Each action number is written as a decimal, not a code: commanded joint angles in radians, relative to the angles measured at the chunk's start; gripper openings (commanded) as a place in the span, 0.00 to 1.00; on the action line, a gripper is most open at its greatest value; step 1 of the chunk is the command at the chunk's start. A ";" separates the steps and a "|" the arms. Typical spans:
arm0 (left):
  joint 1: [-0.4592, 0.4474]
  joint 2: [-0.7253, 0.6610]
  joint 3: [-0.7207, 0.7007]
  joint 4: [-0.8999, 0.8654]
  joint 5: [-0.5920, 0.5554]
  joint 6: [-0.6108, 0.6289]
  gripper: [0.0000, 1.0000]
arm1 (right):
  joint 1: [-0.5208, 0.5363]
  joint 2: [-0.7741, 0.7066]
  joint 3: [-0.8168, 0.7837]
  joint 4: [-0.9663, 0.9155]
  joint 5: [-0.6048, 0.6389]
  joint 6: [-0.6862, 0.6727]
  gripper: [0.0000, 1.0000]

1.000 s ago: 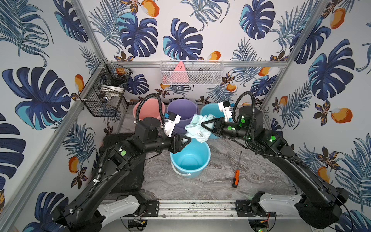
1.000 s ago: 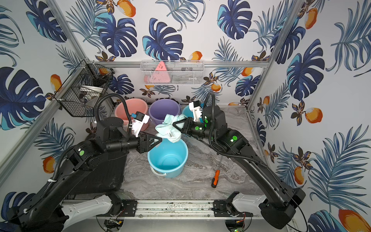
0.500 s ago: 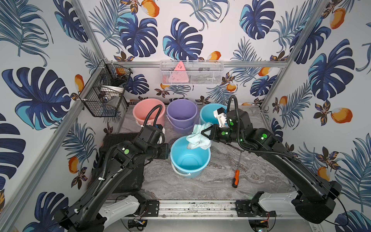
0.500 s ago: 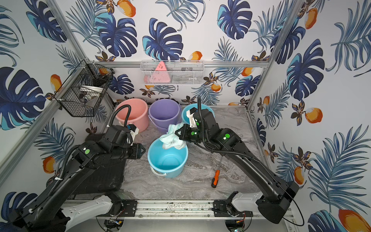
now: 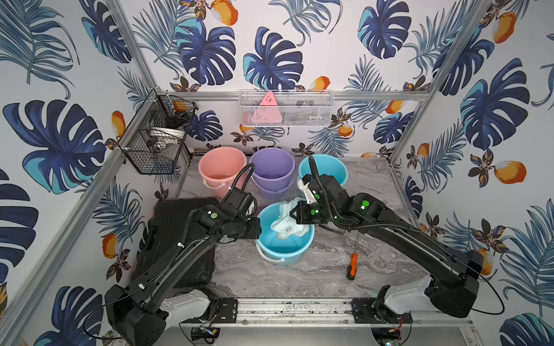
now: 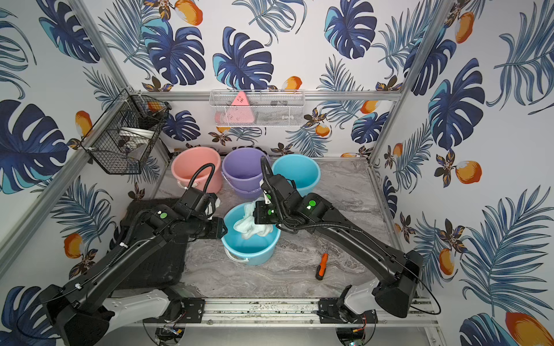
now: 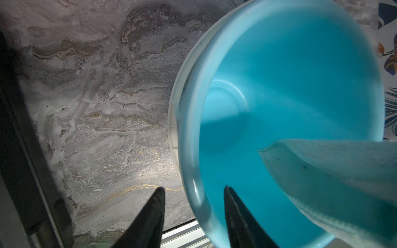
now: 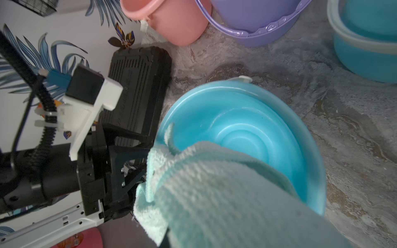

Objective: Wipe the inside of the bucket with a cloth
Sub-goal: Wipe the dirt from the bucket.

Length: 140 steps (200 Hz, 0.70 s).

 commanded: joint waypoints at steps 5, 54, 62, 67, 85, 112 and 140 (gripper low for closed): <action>0.008 0.024 -0.021 0.086 0.032 0.003 0.45 | 0.008 0.020 -0.033 0.030 0.035 -0.062 0.00; 0.009 0.051 -0.047 0.121 0.045 0.006 0.25 | 0.014 0.054 -0.165 0.198 0.034 -0.242 0.00; 0.009 0.051 -0.046 0.121 0.044 0.008 0.21 | 0.016 0.057 -0.182 0.226 0.016 -0.280 0.00; 0.010 0.051 -0.045 0.121 0.042 0.009 0.19 | 0.018 0.057 -0.193 0.246 0.010 -0.304 0.00; 0.009 0.050 -0.038 0.117 0.039 0.015 0.10 | 0.027 0.052 -0.241 0.321 -0.010 -0.390 0.00; 0.010 0.035 -0.021 0.107 0.027 0.020 0.00 | 0.032 0.052 -0.283 0.374 -0.071 -0.548 0.00; 0.009 0.002 -0.007 0.098 0.025 0.032 0.00 | 0.040 0.064 -0.325 0.399 -0.117 -0.756 0.00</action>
